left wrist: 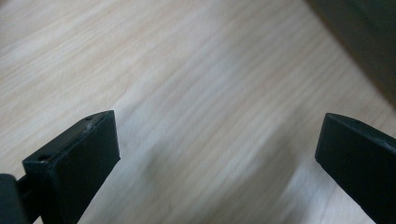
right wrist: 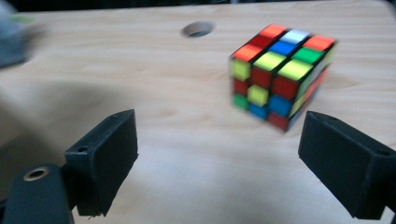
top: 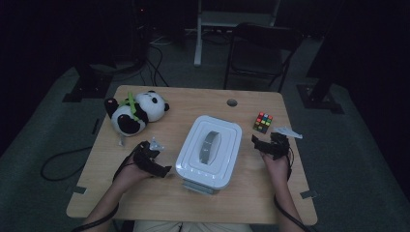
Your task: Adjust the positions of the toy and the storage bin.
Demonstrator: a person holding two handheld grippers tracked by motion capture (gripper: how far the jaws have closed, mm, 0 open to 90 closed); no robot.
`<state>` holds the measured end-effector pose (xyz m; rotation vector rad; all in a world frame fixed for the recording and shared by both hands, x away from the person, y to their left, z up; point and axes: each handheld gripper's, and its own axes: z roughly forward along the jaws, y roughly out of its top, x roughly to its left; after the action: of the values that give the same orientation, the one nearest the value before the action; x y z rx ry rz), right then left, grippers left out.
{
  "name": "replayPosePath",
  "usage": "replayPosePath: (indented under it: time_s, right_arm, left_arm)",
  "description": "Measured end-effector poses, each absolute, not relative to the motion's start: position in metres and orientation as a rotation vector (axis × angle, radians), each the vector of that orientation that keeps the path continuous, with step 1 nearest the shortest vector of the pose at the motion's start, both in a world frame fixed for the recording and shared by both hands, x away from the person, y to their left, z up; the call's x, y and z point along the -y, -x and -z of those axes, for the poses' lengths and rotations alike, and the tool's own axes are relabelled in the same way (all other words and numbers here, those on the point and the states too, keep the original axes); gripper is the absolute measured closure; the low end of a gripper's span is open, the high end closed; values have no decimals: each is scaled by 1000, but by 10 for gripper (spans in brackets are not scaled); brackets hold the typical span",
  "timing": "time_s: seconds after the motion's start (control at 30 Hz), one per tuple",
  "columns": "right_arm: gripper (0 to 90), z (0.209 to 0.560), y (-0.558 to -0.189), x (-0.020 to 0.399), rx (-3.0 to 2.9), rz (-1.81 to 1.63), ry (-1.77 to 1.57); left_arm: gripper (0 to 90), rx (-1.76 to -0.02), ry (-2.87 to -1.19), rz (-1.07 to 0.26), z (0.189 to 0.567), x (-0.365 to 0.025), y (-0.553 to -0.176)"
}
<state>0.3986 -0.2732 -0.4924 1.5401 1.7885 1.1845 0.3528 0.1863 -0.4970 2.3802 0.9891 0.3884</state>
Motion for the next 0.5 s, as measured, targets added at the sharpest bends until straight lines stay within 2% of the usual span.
replayPosePath:
  time_s: [0.13, 0.5]
  right_arm:
    - [155, 490, -418, 273, -1707, -1122, -1586]
    - [135, 490, -465, 266, -1608, -988, -1750]
  left_arm:
    - [4, -983, -2393, -390, 498, -191, -346]
    - [4, -1002, -2380, -412, 503, -199, -335]
